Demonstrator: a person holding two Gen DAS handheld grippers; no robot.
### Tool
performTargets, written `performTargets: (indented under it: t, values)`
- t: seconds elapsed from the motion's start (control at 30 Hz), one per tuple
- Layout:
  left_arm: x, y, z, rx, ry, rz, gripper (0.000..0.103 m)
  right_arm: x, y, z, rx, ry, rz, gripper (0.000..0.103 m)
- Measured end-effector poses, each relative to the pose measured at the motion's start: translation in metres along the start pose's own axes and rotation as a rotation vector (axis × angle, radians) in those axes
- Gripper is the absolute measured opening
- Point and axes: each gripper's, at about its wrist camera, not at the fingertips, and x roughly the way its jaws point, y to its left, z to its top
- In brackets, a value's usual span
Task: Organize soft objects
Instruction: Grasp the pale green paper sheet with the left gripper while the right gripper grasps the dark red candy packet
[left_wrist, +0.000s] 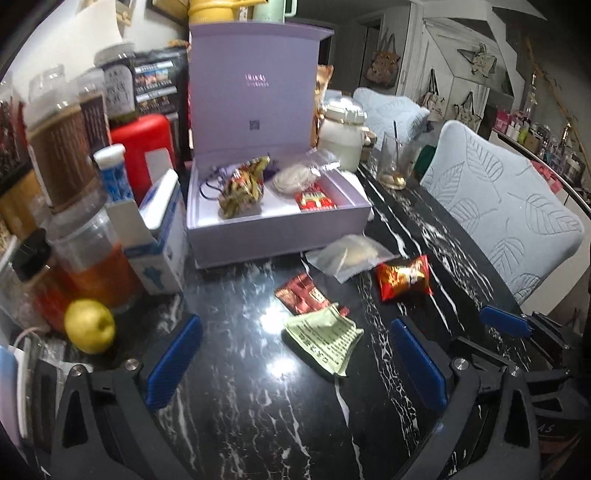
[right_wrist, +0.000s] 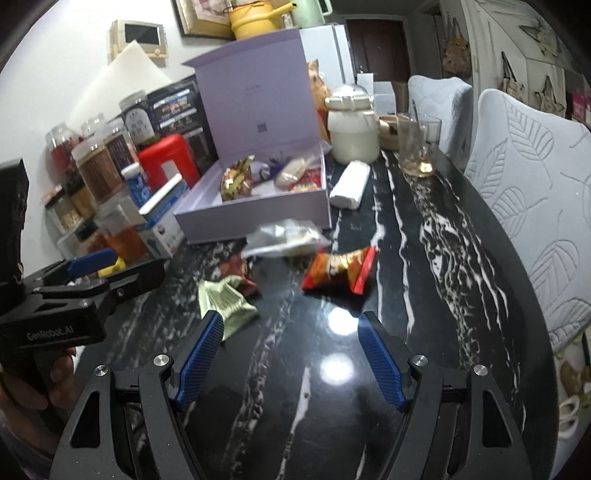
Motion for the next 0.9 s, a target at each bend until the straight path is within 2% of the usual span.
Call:
performTargets:
  t: [0.17,0.3,0.57,0.77,0.8,0.87,0.9]
  values:
    - [0.02,-0.003,-0.008,-0.016,0.053,0.007,0.103,0.012,-0.009,-0.007,0.028,0.035,0.001,0.076]
    - [0.036,-0.008,-0.012,-0.038,0.067,0.015,0.103,0.02,-0.016,-0.01,0.031,0.055,-0.006,0.076]
    - [0.077,-0.016,-0.008,-0.041,0.174,0.013,0.103,0.028,-0.037,-0.004,0.058,0.068,-0.005,0.076]
    - [0.096,-0.016,-0.01,-0.05,0.213,0.073,0.102,0.029,-0.05,0.001,0.085,0.071,-0.01,0.076]
    - [0.097,-0.016,-0.011,-0.041,0.21,0.08,0.096,0.03,-0.052,0.001,0.088,0.075,-0.012,0.076]
    - [0.094,-0.019,-0.011,0.001,0.181,0.125,0.077,0.033,-0.055,0.001,0.098,0.085,-0.014,0.076]
    - [0.094,-0.019,-0.011,0.006,0.181,0.116,0.076,0.034,-0.057,0.001,0.104,0.089,-0.013,0.076]
